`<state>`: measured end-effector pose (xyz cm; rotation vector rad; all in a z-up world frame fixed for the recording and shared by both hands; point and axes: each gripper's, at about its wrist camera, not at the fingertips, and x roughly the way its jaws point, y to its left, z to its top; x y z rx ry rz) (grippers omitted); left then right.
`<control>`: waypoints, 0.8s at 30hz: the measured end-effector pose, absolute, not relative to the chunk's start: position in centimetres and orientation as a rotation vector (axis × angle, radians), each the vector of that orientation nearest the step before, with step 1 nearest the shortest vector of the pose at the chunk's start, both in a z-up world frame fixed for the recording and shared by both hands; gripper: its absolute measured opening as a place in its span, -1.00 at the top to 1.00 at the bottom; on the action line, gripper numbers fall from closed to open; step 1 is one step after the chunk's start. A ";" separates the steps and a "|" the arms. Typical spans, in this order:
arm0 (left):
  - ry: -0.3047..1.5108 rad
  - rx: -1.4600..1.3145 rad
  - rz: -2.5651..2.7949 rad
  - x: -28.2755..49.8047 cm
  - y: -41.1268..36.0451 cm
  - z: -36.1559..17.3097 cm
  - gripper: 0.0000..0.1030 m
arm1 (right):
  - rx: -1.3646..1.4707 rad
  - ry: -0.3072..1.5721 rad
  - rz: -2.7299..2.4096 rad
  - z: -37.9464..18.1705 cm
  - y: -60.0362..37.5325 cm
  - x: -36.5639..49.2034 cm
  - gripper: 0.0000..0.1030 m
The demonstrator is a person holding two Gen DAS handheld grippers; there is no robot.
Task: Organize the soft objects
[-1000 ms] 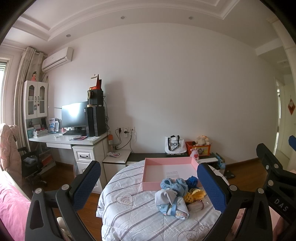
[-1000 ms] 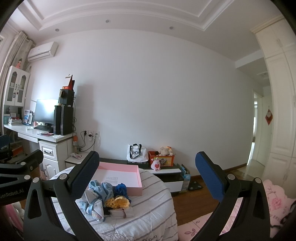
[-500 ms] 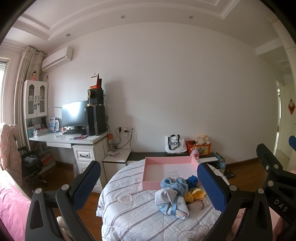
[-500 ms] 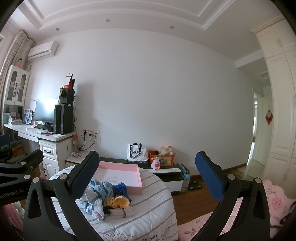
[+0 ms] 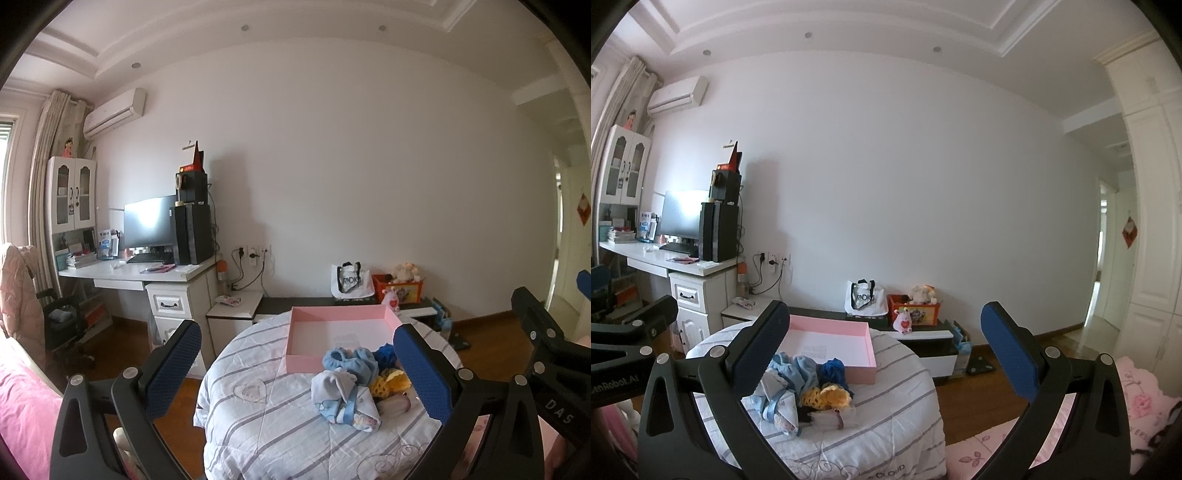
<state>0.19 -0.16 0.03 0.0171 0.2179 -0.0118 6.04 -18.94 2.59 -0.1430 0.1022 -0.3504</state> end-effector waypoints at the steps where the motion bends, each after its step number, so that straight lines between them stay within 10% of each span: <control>1: 0.224 0.018 -0.012 0.3 -0.2 0.1 -1.00 | -0.142 0.108 -0.350 2.5 -19.0 6.1 -1.00; 24: 0.518 0.022 0.012 8.5 0.4 -3.8 -1.00 | -0.113 0.397 -0.327 -4.0 -20.2 14.2 -1.00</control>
